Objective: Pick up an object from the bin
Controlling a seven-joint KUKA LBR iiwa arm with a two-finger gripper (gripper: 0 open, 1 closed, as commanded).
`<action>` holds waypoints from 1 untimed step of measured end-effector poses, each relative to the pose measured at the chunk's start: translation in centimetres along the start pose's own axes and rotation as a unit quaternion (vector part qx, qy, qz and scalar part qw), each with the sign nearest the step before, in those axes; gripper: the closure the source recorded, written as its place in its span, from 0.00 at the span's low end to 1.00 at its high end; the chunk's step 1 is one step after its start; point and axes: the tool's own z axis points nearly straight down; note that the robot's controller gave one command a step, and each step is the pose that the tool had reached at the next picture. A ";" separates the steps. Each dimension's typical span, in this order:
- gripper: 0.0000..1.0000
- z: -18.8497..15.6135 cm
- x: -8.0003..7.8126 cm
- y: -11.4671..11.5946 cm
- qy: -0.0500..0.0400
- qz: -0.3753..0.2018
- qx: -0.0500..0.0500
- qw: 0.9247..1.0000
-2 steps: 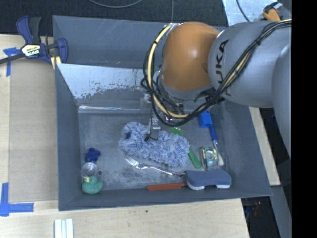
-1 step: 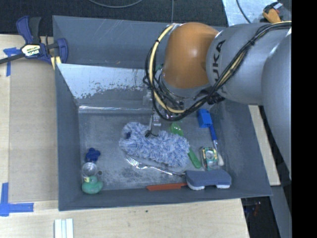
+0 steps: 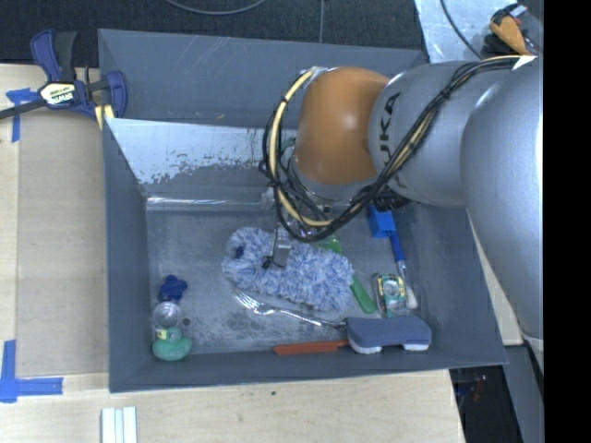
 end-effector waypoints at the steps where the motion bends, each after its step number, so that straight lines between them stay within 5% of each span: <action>1: 0.00 -2.7 -2.6 -0.5 -0.004 -0.001 0.000 1.000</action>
Offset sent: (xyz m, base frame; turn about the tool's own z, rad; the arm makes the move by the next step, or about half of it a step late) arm 0.0025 -0.0041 -0.0324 0.0356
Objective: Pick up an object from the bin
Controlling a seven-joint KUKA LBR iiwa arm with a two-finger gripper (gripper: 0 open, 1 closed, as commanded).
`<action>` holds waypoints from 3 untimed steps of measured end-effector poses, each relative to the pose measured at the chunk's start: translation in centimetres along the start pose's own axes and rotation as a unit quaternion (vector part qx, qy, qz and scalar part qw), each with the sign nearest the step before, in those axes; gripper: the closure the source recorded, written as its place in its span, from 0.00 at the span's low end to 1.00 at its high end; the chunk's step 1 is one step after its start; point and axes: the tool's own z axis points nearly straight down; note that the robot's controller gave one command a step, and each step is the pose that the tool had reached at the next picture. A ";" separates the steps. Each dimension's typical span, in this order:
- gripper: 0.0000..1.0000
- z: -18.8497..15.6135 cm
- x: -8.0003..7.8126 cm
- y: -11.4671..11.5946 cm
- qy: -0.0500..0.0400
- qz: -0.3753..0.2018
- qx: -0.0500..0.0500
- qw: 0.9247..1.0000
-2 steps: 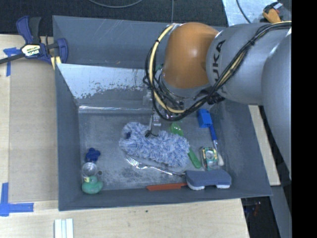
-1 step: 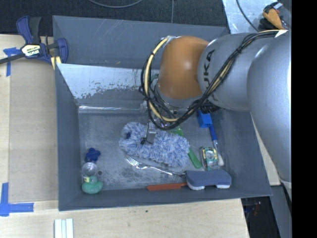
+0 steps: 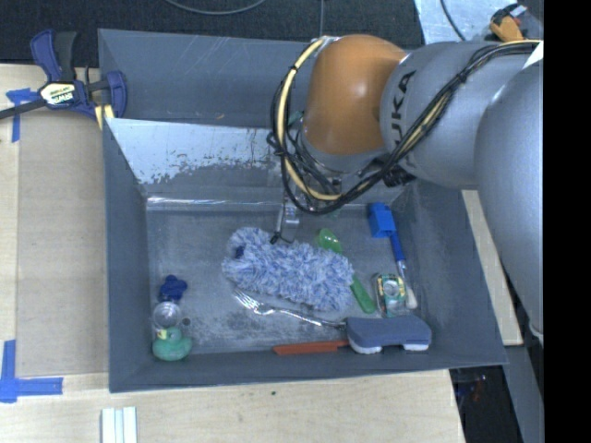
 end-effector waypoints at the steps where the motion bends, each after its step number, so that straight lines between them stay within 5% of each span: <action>1: 0.00 6.0 2.4 0.1 0.006 0.018 0.000 1.000; 2: 1.00 6.3 5.1 0.7 -0.005 -0.072 -0.001 0.997; 3: 1.00 6.3 5.1 0.7 -0.005 -0.072 -0.001 0.997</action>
Offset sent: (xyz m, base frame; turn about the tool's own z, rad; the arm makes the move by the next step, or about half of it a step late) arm -0.0511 0.0126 -0.0654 -0.1456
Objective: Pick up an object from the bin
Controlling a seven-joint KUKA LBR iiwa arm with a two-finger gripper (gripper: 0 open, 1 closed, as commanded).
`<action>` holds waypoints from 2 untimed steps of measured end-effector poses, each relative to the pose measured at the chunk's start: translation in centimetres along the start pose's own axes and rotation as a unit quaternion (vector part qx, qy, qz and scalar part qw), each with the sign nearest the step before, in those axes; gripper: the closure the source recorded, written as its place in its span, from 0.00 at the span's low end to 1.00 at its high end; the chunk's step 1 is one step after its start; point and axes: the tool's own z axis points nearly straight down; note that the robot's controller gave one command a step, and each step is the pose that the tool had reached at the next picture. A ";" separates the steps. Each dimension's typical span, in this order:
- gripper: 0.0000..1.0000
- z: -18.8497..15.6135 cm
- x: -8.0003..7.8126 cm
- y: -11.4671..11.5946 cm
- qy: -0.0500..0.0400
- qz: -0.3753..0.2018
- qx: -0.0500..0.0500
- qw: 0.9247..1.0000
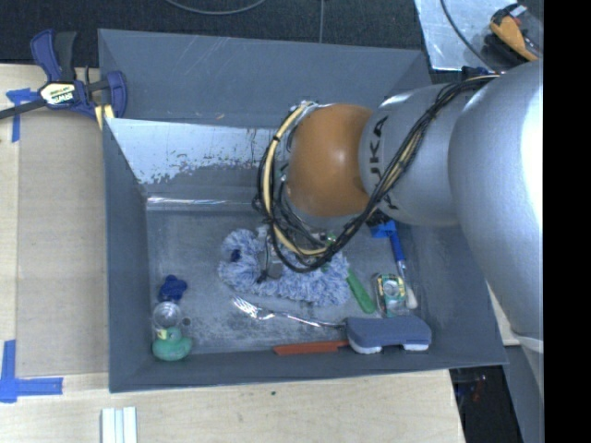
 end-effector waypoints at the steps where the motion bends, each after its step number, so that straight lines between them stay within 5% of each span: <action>1: 1.00 -4.3 -0.4 0.0 -0.001 0.000 0.000 1.000; 2: 1.00 -4.3 -0.4 0.0 -0.001 0.000 0.000 1.000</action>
Offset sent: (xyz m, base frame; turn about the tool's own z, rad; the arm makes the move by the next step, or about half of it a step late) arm 0.0000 0.0000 0.0000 0.0000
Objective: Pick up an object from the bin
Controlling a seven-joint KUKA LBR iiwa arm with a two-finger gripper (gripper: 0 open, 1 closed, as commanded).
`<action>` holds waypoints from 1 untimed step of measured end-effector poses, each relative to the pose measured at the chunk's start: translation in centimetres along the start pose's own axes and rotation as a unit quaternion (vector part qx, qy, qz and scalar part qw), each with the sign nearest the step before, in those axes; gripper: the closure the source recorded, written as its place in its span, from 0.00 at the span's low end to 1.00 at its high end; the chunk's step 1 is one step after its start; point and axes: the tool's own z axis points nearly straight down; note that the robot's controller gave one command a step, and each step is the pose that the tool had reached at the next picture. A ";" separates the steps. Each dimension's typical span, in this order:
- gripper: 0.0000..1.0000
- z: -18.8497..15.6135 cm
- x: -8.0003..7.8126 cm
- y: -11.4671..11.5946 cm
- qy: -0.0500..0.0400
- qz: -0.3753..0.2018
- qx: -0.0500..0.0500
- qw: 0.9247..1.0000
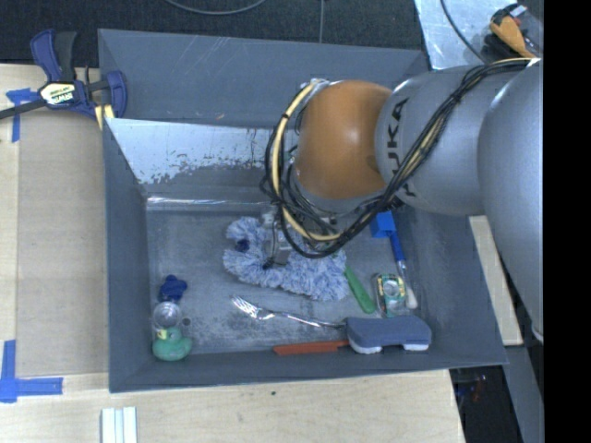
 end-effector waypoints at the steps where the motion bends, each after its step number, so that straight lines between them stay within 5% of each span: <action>1: 1.00 -9.5 -1.9 2.2 -0.005 -0.024 -0.001 1.000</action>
Offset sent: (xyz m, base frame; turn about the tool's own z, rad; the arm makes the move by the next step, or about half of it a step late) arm -0.0042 -0.0315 0.2207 -0.0290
